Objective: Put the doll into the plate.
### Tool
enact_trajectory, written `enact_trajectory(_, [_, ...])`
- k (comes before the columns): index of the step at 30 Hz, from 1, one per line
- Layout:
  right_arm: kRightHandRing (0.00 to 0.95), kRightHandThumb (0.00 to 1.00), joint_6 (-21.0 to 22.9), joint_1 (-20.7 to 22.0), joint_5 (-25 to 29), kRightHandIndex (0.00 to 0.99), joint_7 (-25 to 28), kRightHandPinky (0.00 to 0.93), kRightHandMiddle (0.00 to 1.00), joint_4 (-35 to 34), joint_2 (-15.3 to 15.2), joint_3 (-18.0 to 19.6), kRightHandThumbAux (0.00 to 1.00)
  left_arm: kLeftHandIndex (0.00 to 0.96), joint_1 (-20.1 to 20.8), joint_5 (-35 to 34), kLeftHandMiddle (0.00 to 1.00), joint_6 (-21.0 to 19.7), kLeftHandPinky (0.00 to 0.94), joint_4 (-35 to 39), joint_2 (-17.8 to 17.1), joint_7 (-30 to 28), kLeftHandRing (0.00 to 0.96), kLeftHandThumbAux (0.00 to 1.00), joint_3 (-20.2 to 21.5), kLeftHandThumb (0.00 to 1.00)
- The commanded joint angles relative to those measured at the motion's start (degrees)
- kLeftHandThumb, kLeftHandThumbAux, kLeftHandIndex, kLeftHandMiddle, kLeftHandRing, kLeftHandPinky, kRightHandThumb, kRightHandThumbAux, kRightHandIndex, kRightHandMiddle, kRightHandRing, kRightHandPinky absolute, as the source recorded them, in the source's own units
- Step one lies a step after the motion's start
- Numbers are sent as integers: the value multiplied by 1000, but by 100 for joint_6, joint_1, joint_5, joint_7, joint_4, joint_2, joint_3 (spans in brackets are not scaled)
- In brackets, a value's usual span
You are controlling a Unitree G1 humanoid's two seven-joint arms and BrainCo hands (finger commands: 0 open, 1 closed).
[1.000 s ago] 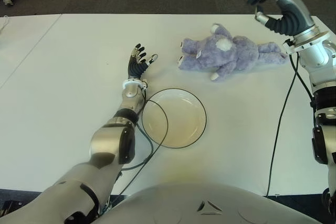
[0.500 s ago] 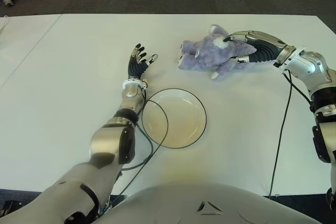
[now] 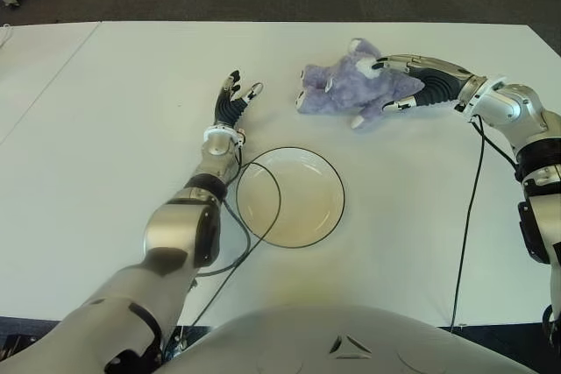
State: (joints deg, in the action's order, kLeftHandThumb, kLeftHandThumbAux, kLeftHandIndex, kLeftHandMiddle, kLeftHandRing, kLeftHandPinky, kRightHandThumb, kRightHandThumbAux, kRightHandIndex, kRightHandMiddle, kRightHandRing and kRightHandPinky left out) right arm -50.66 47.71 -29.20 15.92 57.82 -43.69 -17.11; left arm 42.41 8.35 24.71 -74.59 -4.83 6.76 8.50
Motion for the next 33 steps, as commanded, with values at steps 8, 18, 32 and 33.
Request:
enact_trajectory(8, [0,132,46,-26,-148,0,-248,0,0,121,136,-114,363,0,622,433,0,-326,0,-232,-413,-42,0,571,-469,0])
enact_trajectory(18, [0,140,80,-70,-179,0,-646,0,0,164,187,-83,403,1,1264,670,0,-162,0,-155,-639,-317,0,753,-835,0])
enact_trajectory(32, [0,199,-4,-97,-53,0,-771,0,0,122,173,13,459,0,1660,1292,0,58,0,-134,-984,-558,0,787,-1641,0])
enact_trajectory(33, [0,199,-4,-99,-52,0,-772,0,0,112,174,15,459,0,1672,1320,0,65,0,-134,-1006,-565,0,786,-1679,0])
